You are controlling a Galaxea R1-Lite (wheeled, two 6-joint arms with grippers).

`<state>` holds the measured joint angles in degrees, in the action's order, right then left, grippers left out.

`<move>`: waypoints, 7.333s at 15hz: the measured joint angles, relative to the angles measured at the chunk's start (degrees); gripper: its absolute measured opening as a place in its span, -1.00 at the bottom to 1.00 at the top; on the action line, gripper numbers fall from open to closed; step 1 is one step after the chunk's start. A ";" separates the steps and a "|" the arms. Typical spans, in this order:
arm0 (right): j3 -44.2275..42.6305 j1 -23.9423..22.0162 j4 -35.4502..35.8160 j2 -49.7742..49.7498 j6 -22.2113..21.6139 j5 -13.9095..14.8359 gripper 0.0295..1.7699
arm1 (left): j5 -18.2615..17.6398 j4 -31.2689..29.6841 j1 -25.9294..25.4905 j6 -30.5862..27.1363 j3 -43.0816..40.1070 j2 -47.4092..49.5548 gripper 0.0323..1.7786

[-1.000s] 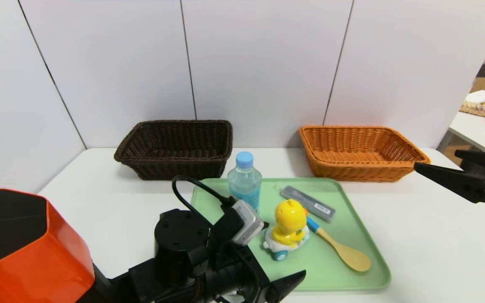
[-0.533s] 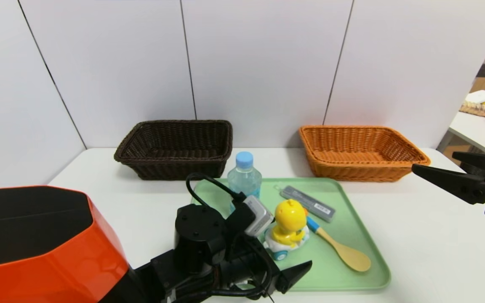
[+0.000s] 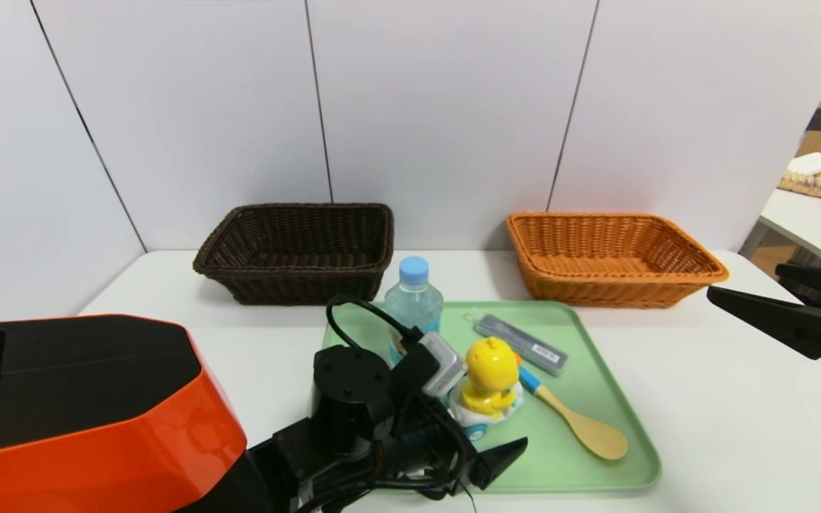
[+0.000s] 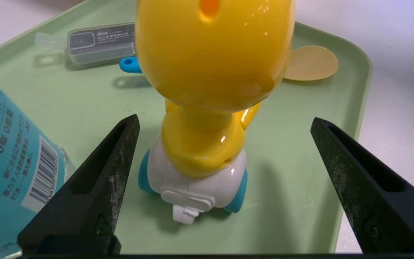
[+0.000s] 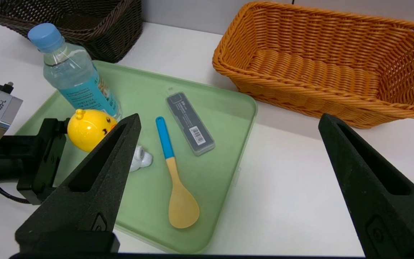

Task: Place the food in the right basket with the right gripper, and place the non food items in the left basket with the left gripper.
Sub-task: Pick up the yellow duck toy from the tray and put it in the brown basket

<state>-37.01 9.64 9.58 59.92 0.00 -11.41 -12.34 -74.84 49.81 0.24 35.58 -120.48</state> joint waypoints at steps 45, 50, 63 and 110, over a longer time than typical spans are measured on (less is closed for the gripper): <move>3.28 0.00 0.09 -1.95 0.00 0.06 0.93 | 0.02 0.30 -2.05 0.57 6.01 -4.82 -0.05; 3.80 0.00 0.11 -2.26 0.00 0.06 0.93 | 0.24 0.48 -1.74 0.61 6.17 -2.40 -0.22; 5.92 0.00 -0.77 -4.63 -0.05 0.56 0.93 | 2.63 9.24 3.55 0.41 9.51 9.24 -0.22; 1.88 -4.05 -0.66 -2.47 -0.05 1.22 0.93 | 0.40 74.22 -41.91 -4.27 56.00 -1.77 -0.22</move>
<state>-35.13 5.60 8.92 57.44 -0.05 -10.19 -11.93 -0.62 7.90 -4.02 91.59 -122.25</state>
